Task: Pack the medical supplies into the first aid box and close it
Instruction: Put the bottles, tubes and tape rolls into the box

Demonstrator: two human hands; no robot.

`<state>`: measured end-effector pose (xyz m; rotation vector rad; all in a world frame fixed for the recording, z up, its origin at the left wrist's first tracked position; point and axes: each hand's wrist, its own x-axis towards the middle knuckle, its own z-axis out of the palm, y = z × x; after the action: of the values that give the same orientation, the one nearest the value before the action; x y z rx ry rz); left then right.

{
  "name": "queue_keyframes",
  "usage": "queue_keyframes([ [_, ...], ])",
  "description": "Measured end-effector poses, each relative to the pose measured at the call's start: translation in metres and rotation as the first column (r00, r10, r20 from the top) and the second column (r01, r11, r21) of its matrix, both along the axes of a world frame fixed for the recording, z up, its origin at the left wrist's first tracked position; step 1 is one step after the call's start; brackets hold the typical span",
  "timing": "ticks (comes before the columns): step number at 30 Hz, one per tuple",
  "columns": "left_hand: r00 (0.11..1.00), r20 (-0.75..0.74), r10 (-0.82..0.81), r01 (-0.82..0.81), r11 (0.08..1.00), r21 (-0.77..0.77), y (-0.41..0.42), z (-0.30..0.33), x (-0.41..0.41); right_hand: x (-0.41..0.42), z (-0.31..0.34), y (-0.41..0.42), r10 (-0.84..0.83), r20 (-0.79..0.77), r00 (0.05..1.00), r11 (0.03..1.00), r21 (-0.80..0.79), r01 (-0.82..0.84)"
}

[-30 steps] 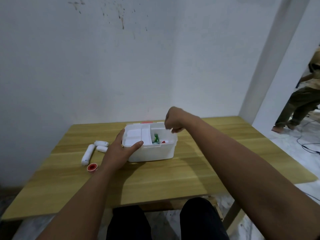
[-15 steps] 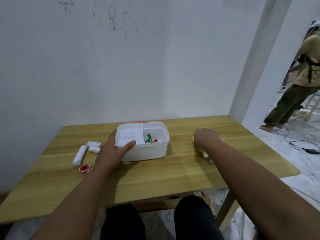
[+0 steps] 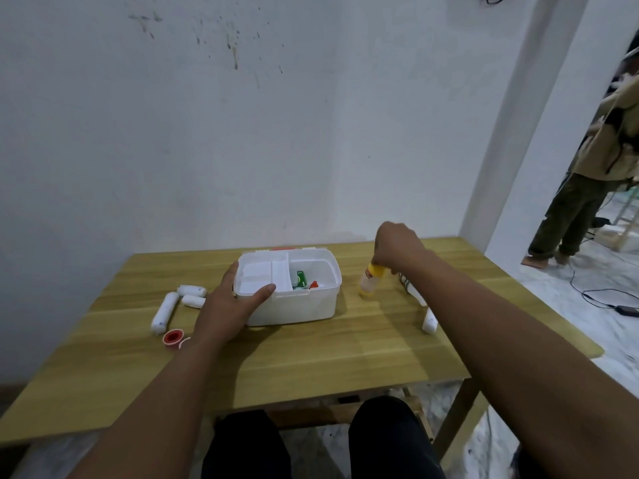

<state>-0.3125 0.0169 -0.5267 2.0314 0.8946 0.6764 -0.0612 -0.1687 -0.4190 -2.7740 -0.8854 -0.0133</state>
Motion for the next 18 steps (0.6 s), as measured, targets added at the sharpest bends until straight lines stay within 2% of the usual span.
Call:
queue_keyframes([
  [4,1.000,0.005,-0.007,0.007,1.000,0.004,0.001,-0.001,0.001,0.000,0.032,0.012,0.075,0.039,0.996,0.975,0.205,-0.081],
  [8,1.000,0.006,0.004,-0.004,1.000,0.002,0.003,-0.003,0.001,-0.005,0.052,0.027,0.155,0.108,0.982,0.865,0.466,-0.188],
  [10,1.000,0.008,0.002,-0.002,1.000,0.006,0.003,-0.004,0.002,-0.011,0.052,0.037,0.191,0.095,0.977,0.816,0.539,-0.211],
  [12,1.000,0.022,0.000,0.000,1.000,0.003,0.003,-0.005,0.002,-0.018,0.046,0.048,0.224,0.074,0.972,0.819,0.526,-0.228],
  [18,0.999,0.037,-0.011,0.012,1.000,-0.025,0.005,-0.008,0.003,-0.031,0.009,0.072,0.300,0.067,0.952,0.903,0.302,-0.306],
])
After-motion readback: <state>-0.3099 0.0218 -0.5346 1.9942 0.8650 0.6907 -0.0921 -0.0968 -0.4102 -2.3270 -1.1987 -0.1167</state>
